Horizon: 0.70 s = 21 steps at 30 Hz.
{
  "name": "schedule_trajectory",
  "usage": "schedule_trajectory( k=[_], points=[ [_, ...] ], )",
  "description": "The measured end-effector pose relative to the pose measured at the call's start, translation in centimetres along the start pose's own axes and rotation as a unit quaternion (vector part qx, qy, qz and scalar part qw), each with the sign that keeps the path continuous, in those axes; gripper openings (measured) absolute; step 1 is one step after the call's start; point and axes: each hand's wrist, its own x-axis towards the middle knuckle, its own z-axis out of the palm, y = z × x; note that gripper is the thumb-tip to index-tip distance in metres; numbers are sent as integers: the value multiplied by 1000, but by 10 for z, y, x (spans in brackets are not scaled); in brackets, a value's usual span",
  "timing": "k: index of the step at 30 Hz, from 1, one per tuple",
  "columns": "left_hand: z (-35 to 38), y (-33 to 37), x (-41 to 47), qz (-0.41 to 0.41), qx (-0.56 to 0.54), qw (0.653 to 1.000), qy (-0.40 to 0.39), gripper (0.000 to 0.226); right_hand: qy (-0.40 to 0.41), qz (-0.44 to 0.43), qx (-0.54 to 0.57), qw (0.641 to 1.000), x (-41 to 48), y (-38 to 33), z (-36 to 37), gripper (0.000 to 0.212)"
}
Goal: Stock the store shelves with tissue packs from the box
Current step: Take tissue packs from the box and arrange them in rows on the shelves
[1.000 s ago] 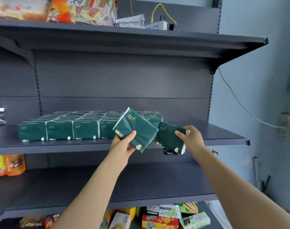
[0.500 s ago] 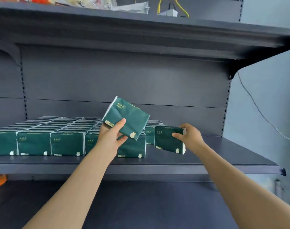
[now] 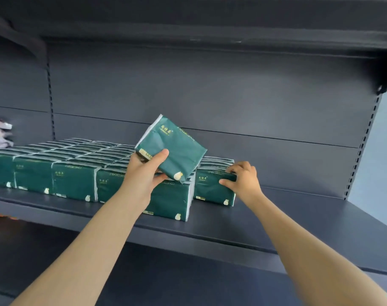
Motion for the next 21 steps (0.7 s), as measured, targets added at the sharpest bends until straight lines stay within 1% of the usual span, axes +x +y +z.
schedule_trajectory(
  k=[3,5,8,10,13,15,17,18,20,21],
  points=[
    [-2,-4,1,1,-5,1000,10,20,-9,-1,-14,1000,5,8,10,44],
    [-5,-6,1,-3,-7,1000,19,27,0,11,-11,1000,6,7,14,45],
    [-9,-8,-2,-6,-11,999,30,36,7,22,-34,999,5,3,14,51],
    [-11,-9,-5,-17,-17,999,41,36,-9,29,-88,996,6,-1,10,50],
    [-13,-10,-12,-48,-30,998,38,29,-46,36,-192,980,7,-14,1,42],
    [-13,-8,-18,-66,-42,997,30,30,-44,40,-211,976,4,-26,-5,38],
    [-15,-7,-26,-78,-51,995,18,29,-14,40,-180,983,-7,-39,-12,36],
    [-16,-6,-29,-83,-57,995,10,27,-1,44,-137,990,-15,-46,-15,37],
    [-16,-4,-35,-92,-76,993,-5,25,16,67,6,998,-36,-64,-24,37],
    [-16,-4,-37,-97,-91,991,-13,26,18,76,90,993,-50,-74,-28,36]
  ],
)
